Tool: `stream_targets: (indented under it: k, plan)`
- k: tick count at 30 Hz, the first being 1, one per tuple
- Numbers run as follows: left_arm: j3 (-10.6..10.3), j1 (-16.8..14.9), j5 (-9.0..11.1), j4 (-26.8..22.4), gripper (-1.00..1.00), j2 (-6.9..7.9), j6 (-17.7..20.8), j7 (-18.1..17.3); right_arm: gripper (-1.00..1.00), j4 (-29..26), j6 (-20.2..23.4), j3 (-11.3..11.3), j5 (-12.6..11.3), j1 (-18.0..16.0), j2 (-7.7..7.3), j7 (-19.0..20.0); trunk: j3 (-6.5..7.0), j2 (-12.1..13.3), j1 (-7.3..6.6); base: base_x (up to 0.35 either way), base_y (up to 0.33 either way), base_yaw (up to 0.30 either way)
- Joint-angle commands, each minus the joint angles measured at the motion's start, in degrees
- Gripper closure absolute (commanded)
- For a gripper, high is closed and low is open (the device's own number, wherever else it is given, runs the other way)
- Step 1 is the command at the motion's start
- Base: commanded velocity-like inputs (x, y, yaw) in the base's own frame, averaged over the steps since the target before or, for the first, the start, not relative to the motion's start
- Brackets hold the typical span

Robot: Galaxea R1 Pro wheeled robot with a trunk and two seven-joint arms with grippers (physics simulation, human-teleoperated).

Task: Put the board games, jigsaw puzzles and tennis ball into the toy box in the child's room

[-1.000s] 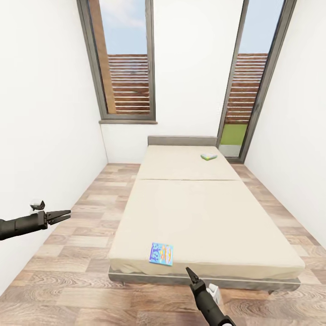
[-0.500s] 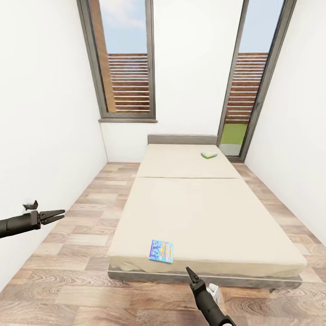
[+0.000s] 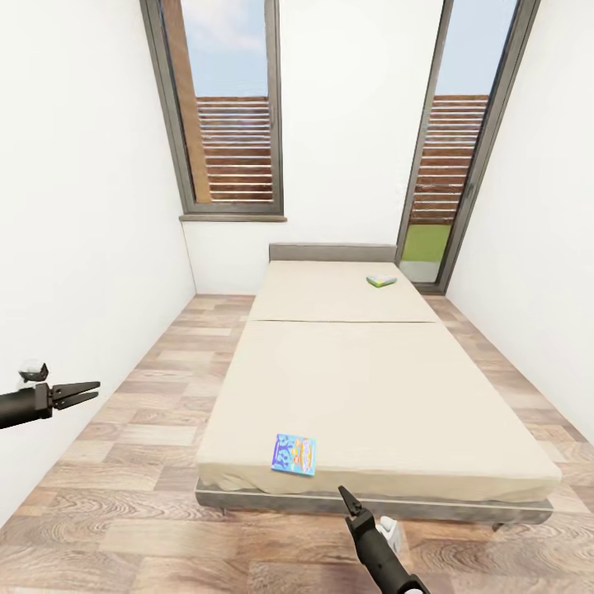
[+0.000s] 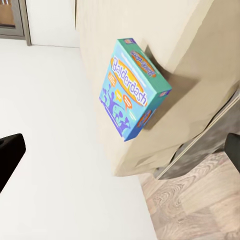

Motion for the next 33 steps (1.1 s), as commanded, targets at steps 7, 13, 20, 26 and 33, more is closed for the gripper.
stream_targets:
  k: [7,13,20,26,33]
  plan:
    - [0.0,0.0,1.8,0.0,-1.0,0.17,0.6,-0.2,-1.0,0.0,0.6,-0.2,-0.5,0.0,0.05,0.2,-0.05,0.0,0.0,0.065,0.031,0.0]
    - [-0.1,0.0,2.0,0.0,-1.0,0.17,0.6,-0.2,-1.0,0.0,0.6,-0.2,-0.5,0.0,0.06,0.2,-0.05,0.0,0.0,0.133,0.048,0.0]
    - [-0.1,0.0,2.0,0.0,-1.0,0.17,0.6,-0.2,-1.0,0.0,0.6,-0.2,-0.5,0.0,0.07,0.2,-0.05,0.0,0.0,0.168,0.006,0.0]
    - [-0.1,0.0,2.0,0.0,-1.0,0.17,0.5,-0.2,-1.0,0.0,0.6,-0.2,-0.5,0.0,0.05,0.2,-0.05,0.0,0.0,0.076,0.001,0.0]
    - [-0.1,0.0,2.0,0.0,-1.0,0.17,0.6,-0.2,-1.0,0.0,0.6,-0.2,-0.5,0.0,0.05,0.2,-0.23,-0.4,0.21,0.012,0.0,0.0]
